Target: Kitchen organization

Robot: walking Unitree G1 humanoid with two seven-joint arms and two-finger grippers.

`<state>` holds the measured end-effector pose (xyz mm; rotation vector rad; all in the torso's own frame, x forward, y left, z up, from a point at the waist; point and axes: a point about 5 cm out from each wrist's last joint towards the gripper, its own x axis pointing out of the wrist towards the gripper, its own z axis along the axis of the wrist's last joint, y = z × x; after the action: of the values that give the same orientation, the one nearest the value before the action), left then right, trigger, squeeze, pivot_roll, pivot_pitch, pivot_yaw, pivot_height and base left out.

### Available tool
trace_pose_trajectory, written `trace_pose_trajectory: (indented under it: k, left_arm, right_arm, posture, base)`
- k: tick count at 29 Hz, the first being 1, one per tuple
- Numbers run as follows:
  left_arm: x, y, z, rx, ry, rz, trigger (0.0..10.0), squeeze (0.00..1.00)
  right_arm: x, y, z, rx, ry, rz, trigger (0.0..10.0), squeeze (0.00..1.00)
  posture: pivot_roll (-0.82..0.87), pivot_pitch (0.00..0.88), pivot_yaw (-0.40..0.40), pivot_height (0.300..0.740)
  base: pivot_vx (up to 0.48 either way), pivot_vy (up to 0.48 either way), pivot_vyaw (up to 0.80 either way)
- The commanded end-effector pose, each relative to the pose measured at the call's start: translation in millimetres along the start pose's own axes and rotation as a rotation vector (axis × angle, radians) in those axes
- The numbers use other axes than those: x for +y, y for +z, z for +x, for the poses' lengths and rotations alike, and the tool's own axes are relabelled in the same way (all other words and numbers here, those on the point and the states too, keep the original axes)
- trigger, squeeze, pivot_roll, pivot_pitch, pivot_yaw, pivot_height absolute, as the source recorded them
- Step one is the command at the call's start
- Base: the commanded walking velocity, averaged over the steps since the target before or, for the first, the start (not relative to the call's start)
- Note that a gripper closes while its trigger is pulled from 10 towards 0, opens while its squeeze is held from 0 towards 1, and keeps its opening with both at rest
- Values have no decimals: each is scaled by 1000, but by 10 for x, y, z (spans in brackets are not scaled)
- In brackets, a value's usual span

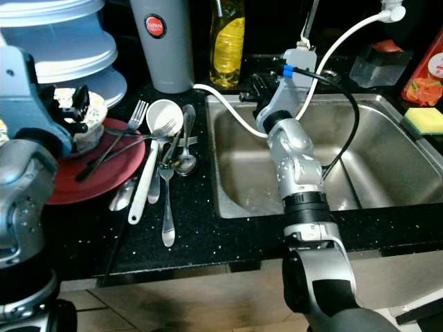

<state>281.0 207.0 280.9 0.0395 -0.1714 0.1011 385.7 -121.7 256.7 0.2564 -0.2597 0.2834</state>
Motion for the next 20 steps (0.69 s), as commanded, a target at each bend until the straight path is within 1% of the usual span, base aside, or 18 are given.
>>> trace_pose_trajectory:
  k: [1,8,11,13,17,20]
  left_arm:
    - [-39,-18,5,1,-12,-7,10000,0]
    - [-62,13,6,-15,-23,2,10000,0]
    - [-79,30,10,-22,-29,10,10000,0]
    - [-106,31,1,-24,-38,23,10000,0]
    - [-133,14,-3,-20,-46,22,10000,0]
    - [-191,4,1,-17,-63,19,10000,0]
  right_arm:
    - [-10,-9,11,5,-5,-2,10000,0]
    - [-10,24,5,-8,-8,-15,10000,0]
    - [-6,66,-13,-25,-8,-44,10000,0]
    - [-18,81,-34,-30,-15,-59,10000,0]
    - [-25,70,-55,-28,-23,-66,10000,0]
    - [-3,62,-75,-28,-22,-73,10000,0]
  posture:
    - [183,0,-33,740]
    - [177,0,-30,740]
    - [169,0,-26,740]
    - [163,0,-21,740]
    - [158,0,-17,740]
    - [147,0,-8,740]
  base:
    - [0,0,0]
    - [0,0,0]
    - [0,0,0]
    - [0,0,0]
    - [0,0,0]
    - [0,0,0]
